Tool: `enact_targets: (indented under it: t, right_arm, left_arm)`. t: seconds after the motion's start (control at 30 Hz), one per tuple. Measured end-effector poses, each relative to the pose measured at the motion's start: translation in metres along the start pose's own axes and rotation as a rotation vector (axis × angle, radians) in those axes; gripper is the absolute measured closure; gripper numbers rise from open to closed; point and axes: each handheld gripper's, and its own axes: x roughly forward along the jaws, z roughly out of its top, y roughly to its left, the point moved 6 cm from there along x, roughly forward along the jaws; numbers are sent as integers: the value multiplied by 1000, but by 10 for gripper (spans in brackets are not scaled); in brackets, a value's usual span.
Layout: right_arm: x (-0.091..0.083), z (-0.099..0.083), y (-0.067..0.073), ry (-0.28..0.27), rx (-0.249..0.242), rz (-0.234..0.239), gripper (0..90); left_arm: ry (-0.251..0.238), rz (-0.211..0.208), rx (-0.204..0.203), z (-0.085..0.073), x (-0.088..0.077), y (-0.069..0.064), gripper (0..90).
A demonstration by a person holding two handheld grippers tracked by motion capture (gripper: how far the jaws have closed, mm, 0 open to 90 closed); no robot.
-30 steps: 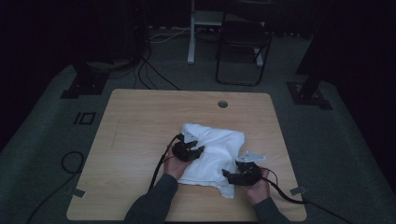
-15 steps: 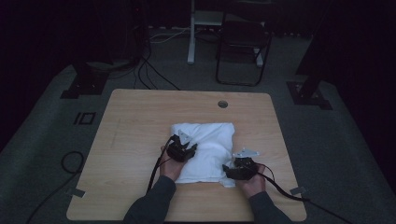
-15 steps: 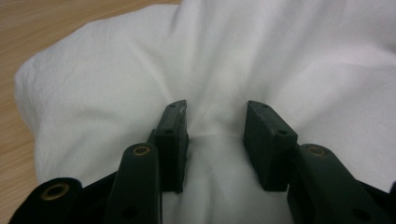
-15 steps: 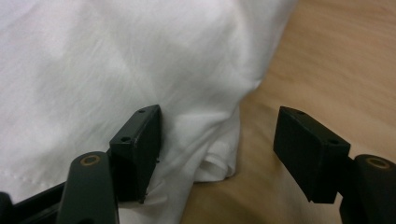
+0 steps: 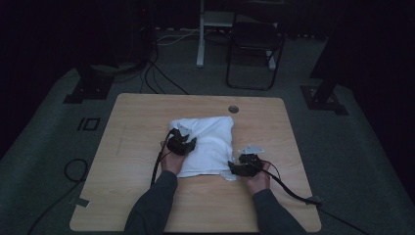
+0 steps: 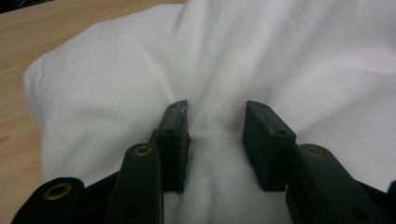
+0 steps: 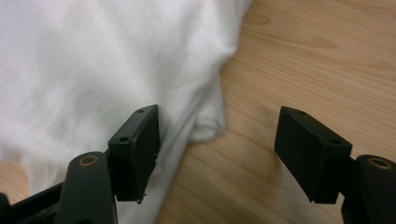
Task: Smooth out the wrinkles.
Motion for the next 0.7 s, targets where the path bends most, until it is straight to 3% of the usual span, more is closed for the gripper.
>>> enact_targets:
  t: [0.13, 0.23, 0.33, 0.5, 0.6, 0.67, 0.7]
  right_arm:
    - [-8, 0, -6, -34, 12, -10, 316]
    - [-15, -2, -13, -51, 26, -13, 310]
    - [-21, -4, -22, -54, 35, -26, 310]
    - [-32, -13, -37, -60, 55, -37, 309]
    - [-38, -20, -47, -60, 67, -47, 303]
    - [-40, -22, -50, -60, 76, -48, 302]
    - [-41, -24, -53, -61, 85, -51, 301]
  left_arm:
    - [-4, 2, -22, 7, 6, 4, 605]
    - [-23, -27, -39, 14, 1, 3, 570]
    - [-77, -65, -64, 21, -16, -1, 518]
    - [-195, -123, -81, 27, -59, 0, 477]
    - [-201, -106, -65, 15, -78, 6, 471]
    - [-195, -102, -57, 10, -82, 9, 465]
    - [-180, -88, -54, -2, -87, 14, 465]
